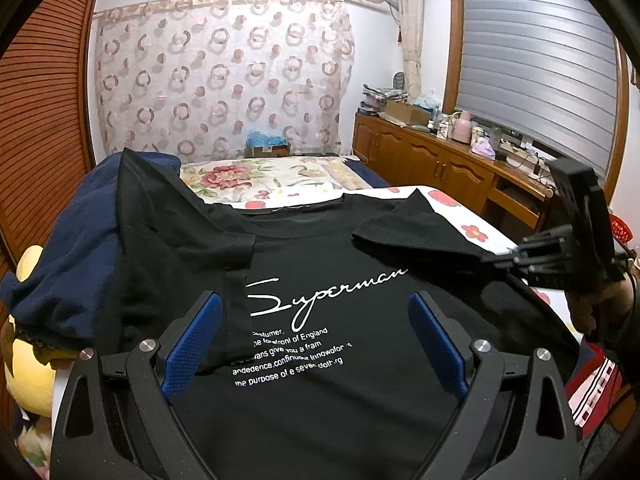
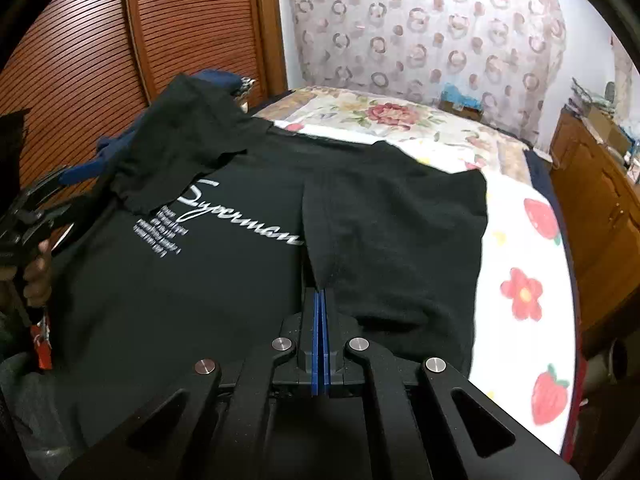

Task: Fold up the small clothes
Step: 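Fold the held side inward over the print and open the right gripper, then grasp the T-shirt hem with the left gripper while the right gripper grasps it too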

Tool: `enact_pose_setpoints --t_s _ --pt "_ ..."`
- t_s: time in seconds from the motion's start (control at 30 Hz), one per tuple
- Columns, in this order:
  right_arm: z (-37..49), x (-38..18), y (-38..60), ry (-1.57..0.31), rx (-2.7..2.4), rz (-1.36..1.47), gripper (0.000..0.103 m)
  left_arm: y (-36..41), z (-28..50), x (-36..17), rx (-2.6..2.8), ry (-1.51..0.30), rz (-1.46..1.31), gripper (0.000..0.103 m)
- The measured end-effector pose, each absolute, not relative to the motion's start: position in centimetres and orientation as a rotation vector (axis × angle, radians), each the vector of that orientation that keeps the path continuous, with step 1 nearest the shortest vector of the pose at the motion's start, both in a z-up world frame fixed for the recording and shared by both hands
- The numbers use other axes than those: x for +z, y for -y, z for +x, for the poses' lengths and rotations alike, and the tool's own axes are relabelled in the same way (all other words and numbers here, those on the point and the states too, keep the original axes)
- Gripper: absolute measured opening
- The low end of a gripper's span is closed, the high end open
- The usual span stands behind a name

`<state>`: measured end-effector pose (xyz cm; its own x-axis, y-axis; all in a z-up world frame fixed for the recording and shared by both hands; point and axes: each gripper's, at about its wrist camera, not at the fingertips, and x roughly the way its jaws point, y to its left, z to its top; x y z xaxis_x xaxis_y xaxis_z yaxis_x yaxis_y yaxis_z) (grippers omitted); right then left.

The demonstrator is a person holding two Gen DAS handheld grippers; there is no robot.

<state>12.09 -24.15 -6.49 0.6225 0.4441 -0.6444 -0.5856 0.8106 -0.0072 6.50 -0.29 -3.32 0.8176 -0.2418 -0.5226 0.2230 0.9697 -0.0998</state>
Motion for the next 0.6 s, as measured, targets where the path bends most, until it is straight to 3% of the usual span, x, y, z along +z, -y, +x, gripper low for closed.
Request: enact_pose_setpoints --t_s 0.1,0.2,0.3,0.33,0.37,0.6 --pt "11.5 -6.9 24.4 -0.692 0.611 -0.233 0.002 0.1 6.7 -3.4 -0.242 -0.566 -0.039 0.095" --pt "11.9 -7.0 24.6 -0.706 0.615 -0.229 0.011 -0.1 6.9 -3.3 -0.235 -0.566 -0.032 0.095" --pt "12.4 -6.7 24.9 -0.691 0.605 -0.214 0.03 -0.9 7.3 -2.7 -0.219 -0.559 -0.02 0.095" --pt "12.6 -6.5 25.1 -0.684 0.597 -0.209 0.041 -1.2 7.5 -2.5 -0.214 -0.557 -0.017 0.095" --pt "12.8 -6.3 25.3 -0.677 0.584 -0.208 0.045 -1.6 7.8 -2.2 -0.207 -0.558 -0.011 0.095" --pt "17.6 -5.5 26.9 -0.657 0.471 -0.19 0.047 -5.6 11.0 -0.6 -0.168 -0.565 0.009 0.095"
